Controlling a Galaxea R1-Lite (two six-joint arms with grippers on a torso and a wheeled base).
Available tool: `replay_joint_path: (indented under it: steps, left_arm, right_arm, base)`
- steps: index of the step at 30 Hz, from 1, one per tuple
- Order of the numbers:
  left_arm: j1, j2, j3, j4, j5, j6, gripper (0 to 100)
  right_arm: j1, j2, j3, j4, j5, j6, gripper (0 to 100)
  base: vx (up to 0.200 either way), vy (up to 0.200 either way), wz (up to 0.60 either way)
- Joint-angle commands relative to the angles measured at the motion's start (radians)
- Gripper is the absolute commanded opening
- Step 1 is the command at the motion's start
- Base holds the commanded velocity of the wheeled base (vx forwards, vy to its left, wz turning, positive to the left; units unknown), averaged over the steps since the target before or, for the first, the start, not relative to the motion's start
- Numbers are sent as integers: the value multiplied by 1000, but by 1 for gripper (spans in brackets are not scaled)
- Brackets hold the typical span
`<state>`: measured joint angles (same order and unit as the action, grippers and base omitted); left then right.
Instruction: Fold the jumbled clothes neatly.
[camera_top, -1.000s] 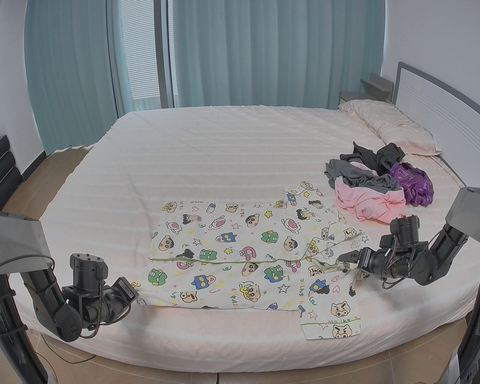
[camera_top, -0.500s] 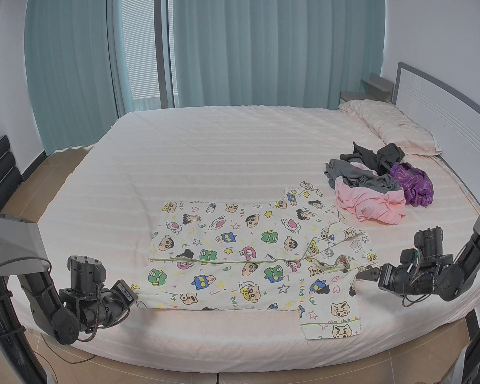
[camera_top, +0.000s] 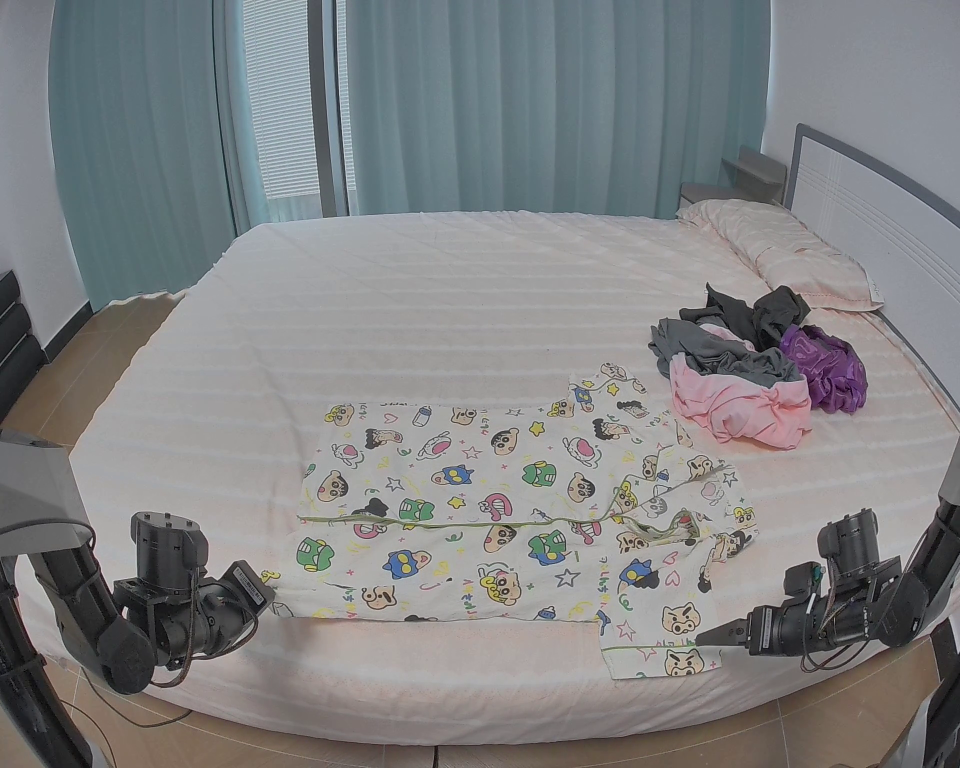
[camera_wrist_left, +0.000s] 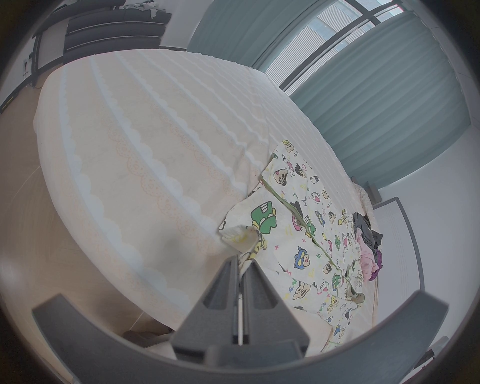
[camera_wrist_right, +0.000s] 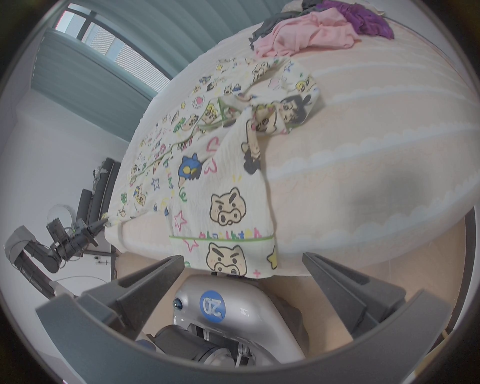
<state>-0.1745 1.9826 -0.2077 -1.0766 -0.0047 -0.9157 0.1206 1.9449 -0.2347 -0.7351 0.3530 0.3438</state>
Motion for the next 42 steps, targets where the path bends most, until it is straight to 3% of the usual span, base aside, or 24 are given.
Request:
replay_joint_path:
  steps: [1, 17, 18, 31, 42]
  left_arm:
    - [0, -2, 1, 0, 0, 0, 0]
    - [-3, -2, 1, 0, -1, 0, 0]
    - [-3, -2, 1, 0, -1, 0, 0]
    - [-8, -5, 4, 0, 0, 0, 0]
    - [-53, -79, 108, -2, 3, 9, 0]
  right_arm:
    - [30, 71, -5, -3, 4, -8, 100]
    - [48, 158, -75, -3, 8, -3, 100]
    - [48, 158, -77, -3, 6, -2, 0]
    - [47, 132, -57, 0, 6, 3, 0]
    - [22, 19, 41, 14, 1, 1, 0]
  base:
    - [0, 0, 0]
    - [0, 0, 0]
    - [0, 0, 0]
    - [0, 0, 0]
    - [0, 0, 0]
